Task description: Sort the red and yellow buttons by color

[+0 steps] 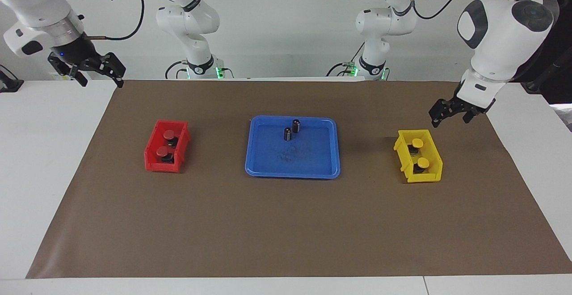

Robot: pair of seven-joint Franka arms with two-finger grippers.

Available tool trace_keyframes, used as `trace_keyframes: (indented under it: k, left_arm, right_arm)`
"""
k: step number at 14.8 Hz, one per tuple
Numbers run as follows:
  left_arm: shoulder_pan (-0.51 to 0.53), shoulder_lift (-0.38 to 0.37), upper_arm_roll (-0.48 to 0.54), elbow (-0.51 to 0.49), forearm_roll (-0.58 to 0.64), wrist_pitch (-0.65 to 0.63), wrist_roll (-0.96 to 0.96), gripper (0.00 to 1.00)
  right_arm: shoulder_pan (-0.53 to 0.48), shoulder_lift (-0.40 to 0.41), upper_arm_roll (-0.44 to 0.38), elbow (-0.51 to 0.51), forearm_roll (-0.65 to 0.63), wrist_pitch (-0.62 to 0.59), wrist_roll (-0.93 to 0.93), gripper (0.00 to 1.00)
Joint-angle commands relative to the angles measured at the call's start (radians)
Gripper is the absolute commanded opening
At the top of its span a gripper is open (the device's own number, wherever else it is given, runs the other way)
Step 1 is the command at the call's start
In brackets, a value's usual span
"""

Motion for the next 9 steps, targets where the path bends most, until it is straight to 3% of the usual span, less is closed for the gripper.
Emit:
trace_keyframes:
  k: [1, 5, 9]
  left_arm:
    - [-0.004, -0.049, 0.004, 0.014, -0.019, -0.056, 0.071, 1.00]
    - [0.004, -0.052, 0.010, 0.024, -0.112, -0.066, 0.089, 1.00]
    - [0.010, -0.065, 0.013, 0.018, -0.126, -0.053, 0.079, 1.00]
  right_arm:
    - [0.006, -0.006, -0.004, -0.009, 0.007, 0.008, 0.017, 1.00]
    - [0.008, -0.006, -0.004, -0.007, 0.005, 0.008, 0.019, 1.00]
    - [0.006, -0.006, -0.004, -0.007, 0.005, 0.008, 0.019, 1.00]
